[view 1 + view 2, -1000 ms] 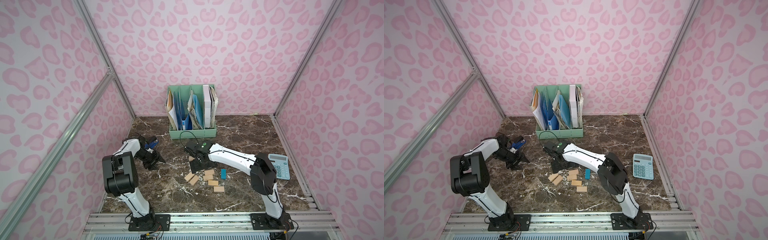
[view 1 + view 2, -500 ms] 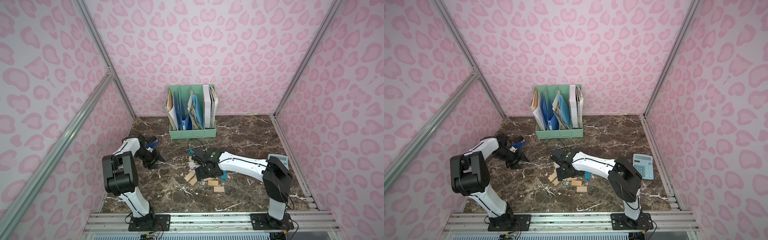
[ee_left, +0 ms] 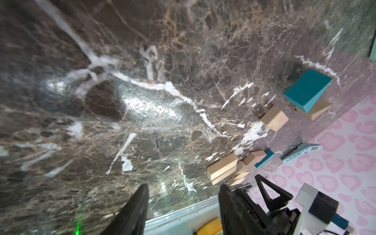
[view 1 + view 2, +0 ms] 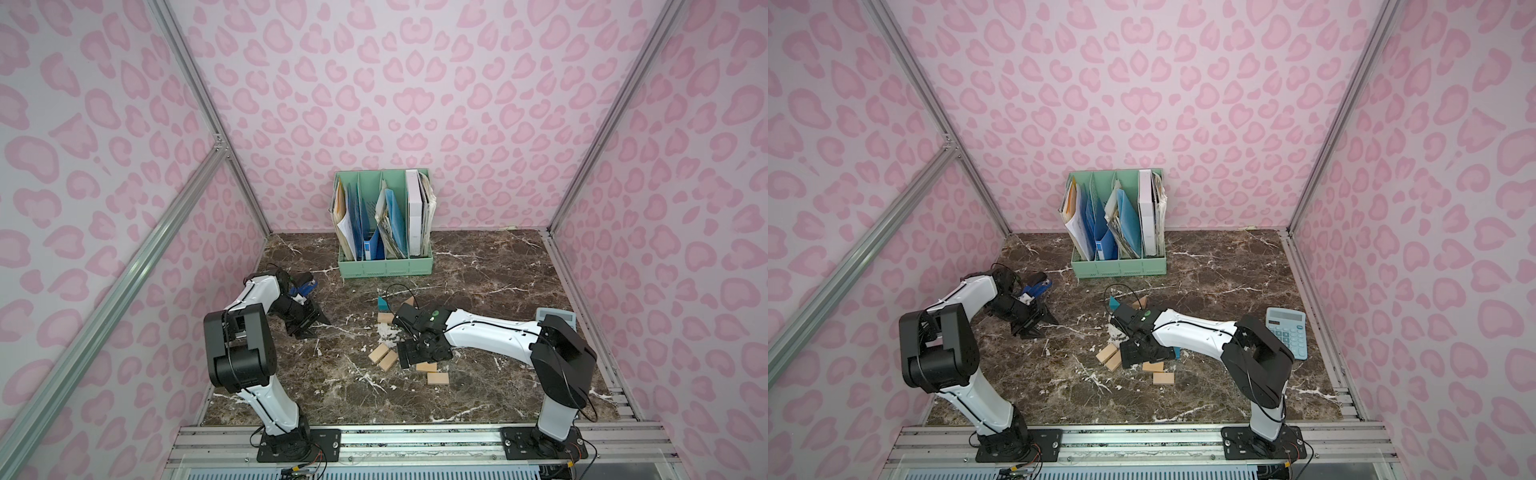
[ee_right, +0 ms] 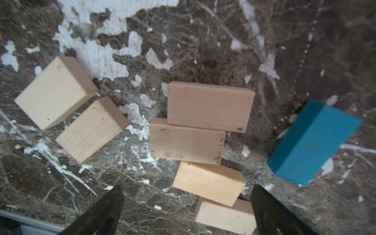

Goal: Assemble a carrot with building blocks
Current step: Move the building block to the center of the board, then pick up the building block from the center of the board.

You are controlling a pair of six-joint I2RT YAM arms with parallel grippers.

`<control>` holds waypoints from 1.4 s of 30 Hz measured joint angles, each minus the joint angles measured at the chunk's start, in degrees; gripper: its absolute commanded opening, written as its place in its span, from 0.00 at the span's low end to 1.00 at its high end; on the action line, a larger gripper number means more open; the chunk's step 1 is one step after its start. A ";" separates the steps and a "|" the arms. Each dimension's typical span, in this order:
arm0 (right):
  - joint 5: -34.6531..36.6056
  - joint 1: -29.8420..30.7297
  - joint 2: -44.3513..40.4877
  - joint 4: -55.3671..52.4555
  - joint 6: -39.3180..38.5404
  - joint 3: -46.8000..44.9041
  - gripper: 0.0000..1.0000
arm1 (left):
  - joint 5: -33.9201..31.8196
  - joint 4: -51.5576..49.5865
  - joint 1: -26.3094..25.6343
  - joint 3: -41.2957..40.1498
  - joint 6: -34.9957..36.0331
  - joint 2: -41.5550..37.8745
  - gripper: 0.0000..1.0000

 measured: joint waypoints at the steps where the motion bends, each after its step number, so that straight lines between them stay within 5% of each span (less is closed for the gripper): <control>1: -0.44 -0.02 0.00 0.24 0.00 -0.33 0.99 | 0.00 0.09 0.00 0.15 0.00 0.00 0.57; 30: -3.63 -0.83 3.41 3.67 -1.44 -1.84 0.96 | 0.04 0.22 0.00 0.63 0.09 0.79 0.56; 42: 1.29 -2.99 8.00 -1.40 -3.61 10.73 0.96 | 0.28 0.26 0.00 1.55 0.57 2.60 0.56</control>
